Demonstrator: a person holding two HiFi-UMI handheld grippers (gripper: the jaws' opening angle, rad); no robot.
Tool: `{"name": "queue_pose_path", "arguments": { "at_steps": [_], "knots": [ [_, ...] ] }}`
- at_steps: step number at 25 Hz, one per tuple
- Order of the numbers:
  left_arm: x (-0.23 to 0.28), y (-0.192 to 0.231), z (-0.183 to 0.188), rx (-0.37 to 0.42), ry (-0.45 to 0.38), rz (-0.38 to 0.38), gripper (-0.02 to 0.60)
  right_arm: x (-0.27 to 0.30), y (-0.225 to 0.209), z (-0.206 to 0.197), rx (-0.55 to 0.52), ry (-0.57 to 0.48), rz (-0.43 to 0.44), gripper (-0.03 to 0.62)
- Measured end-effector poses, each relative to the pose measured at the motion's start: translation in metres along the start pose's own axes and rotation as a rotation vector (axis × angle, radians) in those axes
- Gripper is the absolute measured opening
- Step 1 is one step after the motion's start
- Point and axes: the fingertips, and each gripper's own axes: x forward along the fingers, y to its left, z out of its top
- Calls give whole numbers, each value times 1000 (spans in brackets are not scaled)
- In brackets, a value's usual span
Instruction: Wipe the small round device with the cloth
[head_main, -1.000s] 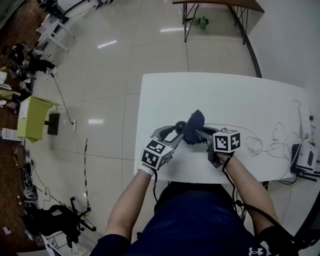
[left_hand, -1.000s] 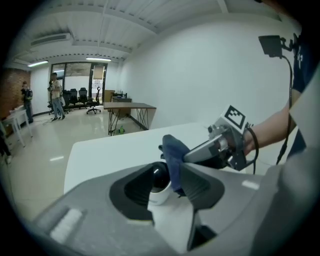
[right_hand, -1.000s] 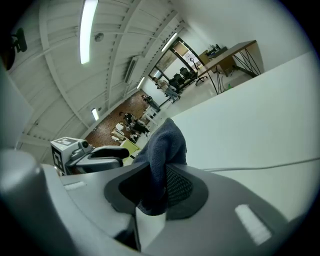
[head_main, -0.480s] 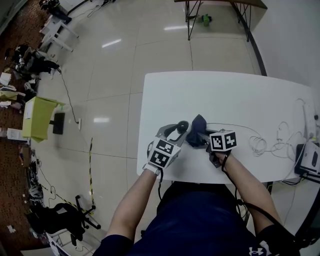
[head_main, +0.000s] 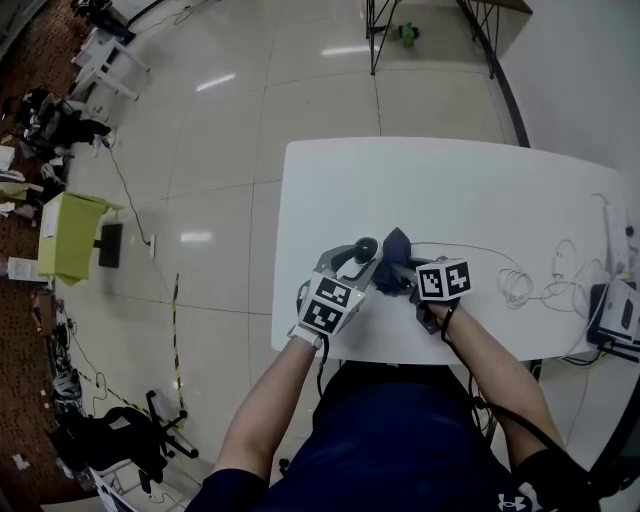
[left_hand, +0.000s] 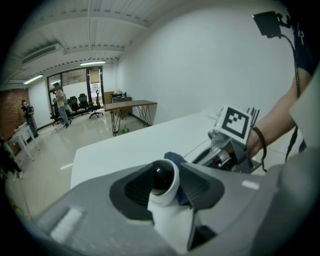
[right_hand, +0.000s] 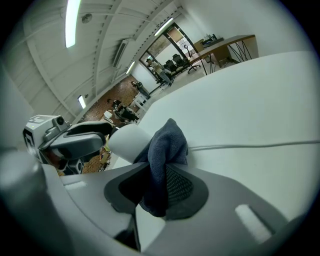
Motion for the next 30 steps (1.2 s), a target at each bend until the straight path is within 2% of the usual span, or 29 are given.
{"name": "queue_pose_path", "arguments": {
  "at_steps": [3,6,11,15,18,21,27,30],
  "knots": [
    [1,-1,1,1,-8,-6,161,-17,17,19,-59,-46,2,89],
    [1,-2,-1,10,-10,-7,161,-33,36,35,-202,-62,-22,89],
    [2,-2,-2,37,-10,3,156,-40,72,51,-647,34,-116,89],
    [4,-2,-4,13,-25,2,156,-41,95,55,-1032,144,-189,89],
    [2,-7,-8,6,-24,4,155,-40,98,50,-1185,193,-205,89],
    [4,-6,-5,13,-23,12,155,-36,91,63,-1163,173,-199,89],
    [5,-7,-6,8,-22,16,155,-23,60,74,-919,129,-164,89],
    [5,-6,-6,-1,-17,26,155,-11,38,66,-751,125,-129,89]
  ]
}}
